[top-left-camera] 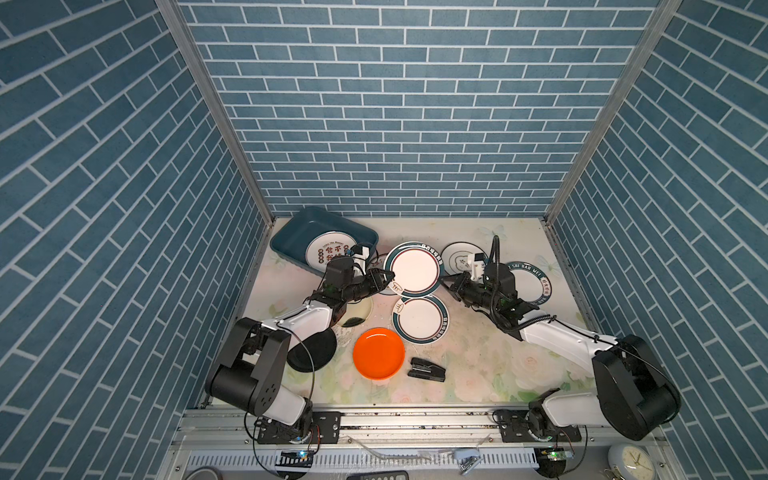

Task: Place the plates into the plastic bin on the countertop
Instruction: 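Carry the upright plate toward the left gripper while the left gripper grasps it, then carry the plate to the bin with the left gripper while the right gripper withdraws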

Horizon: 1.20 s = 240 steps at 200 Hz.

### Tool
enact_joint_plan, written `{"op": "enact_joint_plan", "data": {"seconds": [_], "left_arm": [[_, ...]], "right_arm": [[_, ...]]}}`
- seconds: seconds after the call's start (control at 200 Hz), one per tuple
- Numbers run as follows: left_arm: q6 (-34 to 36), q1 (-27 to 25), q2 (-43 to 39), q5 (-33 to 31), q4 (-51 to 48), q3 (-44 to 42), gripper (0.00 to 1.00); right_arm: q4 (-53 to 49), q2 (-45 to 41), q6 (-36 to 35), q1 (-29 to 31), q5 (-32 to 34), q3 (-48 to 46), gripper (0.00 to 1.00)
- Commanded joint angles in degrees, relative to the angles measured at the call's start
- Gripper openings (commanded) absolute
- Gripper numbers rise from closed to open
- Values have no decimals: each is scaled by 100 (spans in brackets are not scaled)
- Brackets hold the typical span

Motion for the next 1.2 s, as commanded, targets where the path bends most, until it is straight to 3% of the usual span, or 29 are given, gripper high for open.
{"op": "enact_joint_plan", "data": {"seconds": [0.0, 0.105, 0.255, 0.44, 0.805, 1.015, 1.195], "left_arm": [[-33, -25, 83, 82, 160, 228, 20], [-40, -23, 122, 69, 94, 317, 0], [-61, -24, 155, 21, -98, 435, 0], [11, -21, 87, -107, -386, 550, 0], [282, 203, -210, -428, -1052, 878, 0], [314, 704, -302, -660, -1256, 1088, 0], [148, 1434, -241, -850, -1216, 1178, 0]], "right_arm": [[362, -188, 138, 35, -207, -14, 0], [326, -200, 92, 40, -239, -8, 0], [151, -210, -65, 35, -299, 45, 34], [-228, -379, -362, 34, -178, 90, 65], [-2149, -1043, -1445, 19, 620, 379, 76], [-2698, -1421, -1731, 25, 944, 295, 77], [-2954, -1725, -1868, 14, 1134, 165, 77]]}}
